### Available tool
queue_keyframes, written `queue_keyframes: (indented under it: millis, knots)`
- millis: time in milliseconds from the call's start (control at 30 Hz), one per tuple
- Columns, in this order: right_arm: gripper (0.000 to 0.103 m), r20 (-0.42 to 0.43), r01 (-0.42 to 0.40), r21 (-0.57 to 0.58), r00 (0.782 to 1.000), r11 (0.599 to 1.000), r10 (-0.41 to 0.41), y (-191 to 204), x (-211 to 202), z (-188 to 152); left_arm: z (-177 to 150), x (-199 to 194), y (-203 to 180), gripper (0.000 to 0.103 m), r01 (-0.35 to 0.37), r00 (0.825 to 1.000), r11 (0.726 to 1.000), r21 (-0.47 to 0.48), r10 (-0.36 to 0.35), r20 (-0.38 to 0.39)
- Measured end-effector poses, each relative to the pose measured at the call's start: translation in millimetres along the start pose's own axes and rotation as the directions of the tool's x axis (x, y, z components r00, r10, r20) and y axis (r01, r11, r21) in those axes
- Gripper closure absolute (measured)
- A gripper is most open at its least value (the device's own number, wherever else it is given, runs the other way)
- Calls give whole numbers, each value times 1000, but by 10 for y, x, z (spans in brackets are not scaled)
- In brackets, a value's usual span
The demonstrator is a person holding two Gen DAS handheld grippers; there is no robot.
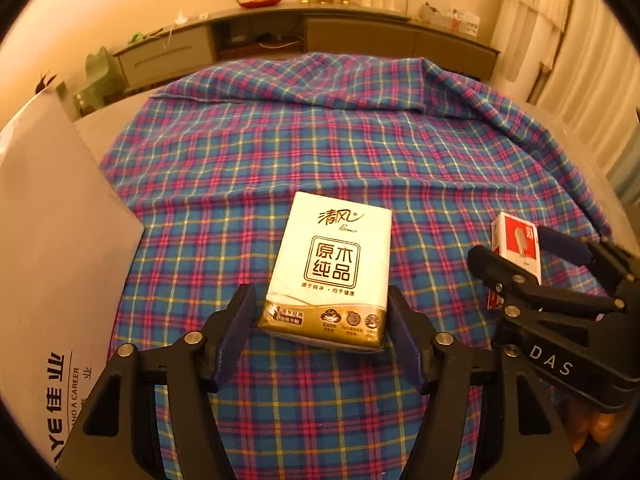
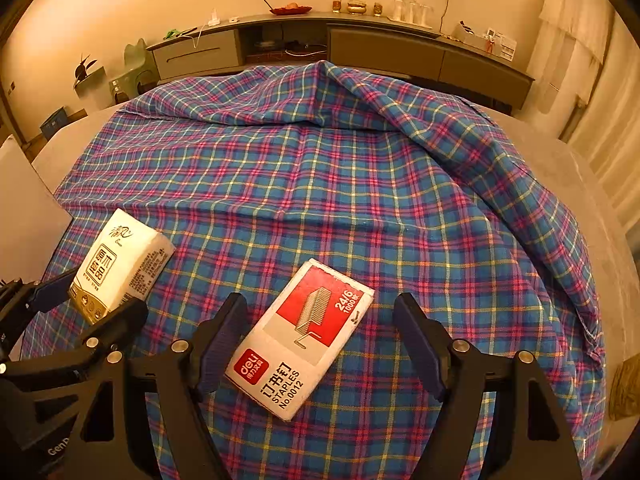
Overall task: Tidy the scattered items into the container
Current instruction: 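Grasp the white tissue pack with the left tool while the right tool grasps the red staples box, then carry the tissue pack and red staples box over the cardboard box with both tools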
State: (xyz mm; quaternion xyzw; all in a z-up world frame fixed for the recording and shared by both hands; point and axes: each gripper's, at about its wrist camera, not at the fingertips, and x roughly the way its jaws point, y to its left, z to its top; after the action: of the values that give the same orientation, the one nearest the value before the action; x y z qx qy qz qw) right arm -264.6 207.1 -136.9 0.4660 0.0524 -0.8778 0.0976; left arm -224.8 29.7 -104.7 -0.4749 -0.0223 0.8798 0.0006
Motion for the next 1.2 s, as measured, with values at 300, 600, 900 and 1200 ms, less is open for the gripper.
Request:
queue_keyframes:
  millis: [300,600,900,1200]
  knots:
    - [25,42,-43,87,998,995,40,-179,-75,-14,-6,-311,157,48,42,998,999,-1,-42,40]
    - [64,36,18,-24,999,1000,-17,63,-122,35,-50,-858,327,48,83,989,996,20,-85,125]
    - [64,85,-77,10,993,997,76,99,-552,-33,-188,-1269,609,48,128,978,992,4,-127,163]
    - [64,100,-161,-45,981,986,165,617,-875,-208,-356,-1622,734,48,175,965,985,12,-174,198]
